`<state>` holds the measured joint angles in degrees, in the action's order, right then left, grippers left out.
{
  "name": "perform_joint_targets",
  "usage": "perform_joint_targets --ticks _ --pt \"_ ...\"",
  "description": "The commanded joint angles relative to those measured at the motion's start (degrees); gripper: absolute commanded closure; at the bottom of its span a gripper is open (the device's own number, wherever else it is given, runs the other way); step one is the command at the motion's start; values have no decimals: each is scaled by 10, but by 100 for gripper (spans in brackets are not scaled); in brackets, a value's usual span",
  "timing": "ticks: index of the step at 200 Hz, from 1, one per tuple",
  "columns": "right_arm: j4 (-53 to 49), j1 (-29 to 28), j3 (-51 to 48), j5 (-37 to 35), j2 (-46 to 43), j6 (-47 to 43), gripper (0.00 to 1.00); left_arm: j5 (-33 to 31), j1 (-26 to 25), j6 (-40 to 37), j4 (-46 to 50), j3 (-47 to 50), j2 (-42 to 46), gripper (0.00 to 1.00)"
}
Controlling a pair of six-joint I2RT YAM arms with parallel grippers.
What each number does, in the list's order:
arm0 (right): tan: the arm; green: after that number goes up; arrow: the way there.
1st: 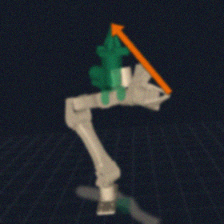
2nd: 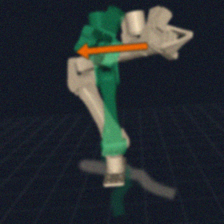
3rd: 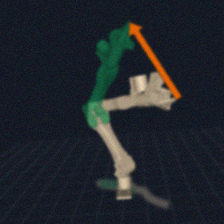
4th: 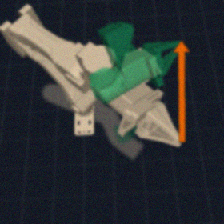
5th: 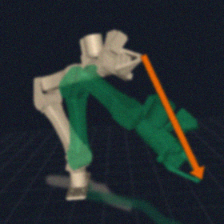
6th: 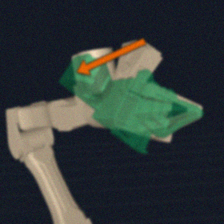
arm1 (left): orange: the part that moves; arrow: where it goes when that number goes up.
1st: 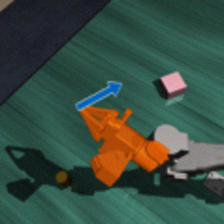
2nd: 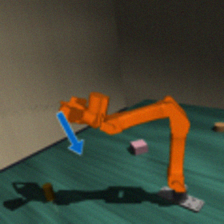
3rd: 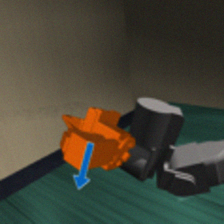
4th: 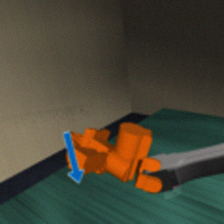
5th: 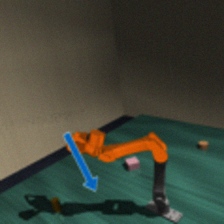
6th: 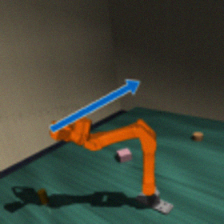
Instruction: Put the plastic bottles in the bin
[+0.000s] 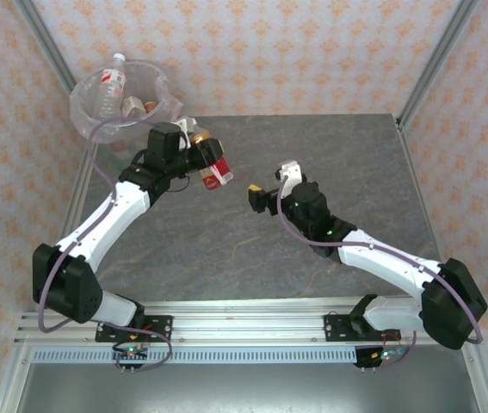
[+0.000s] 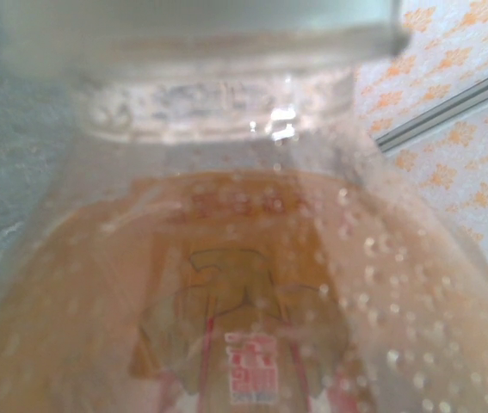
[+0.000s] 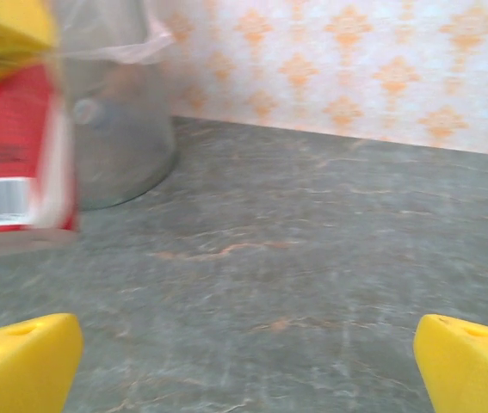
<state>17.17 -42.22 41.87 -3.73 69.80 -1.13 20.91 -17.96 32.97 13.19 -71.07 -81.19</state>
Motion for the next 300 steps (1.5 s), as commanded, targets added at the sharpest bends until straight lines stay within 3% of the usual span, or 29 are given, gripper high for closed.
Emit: perform_joint_targets --ticks 1,63,146,218,300 --pt "31 10 -10 -93 4 39 1 -55 0 -56 52 -44 30 41" --pt "42 24 -20 -111 10 101 1 -119 12 -87 89 -103 32 41" --pt "20 27 -8 -93 8 111 1 -122 52 -117 89 -214 -9 41" --pt "14 28 -4 -96 -3 104 1 -120 121 -155 123 -352 -83 41" --pt "3 30 -30 -138 -39 124 1 -285 168 -262 208 -564 -238 41"
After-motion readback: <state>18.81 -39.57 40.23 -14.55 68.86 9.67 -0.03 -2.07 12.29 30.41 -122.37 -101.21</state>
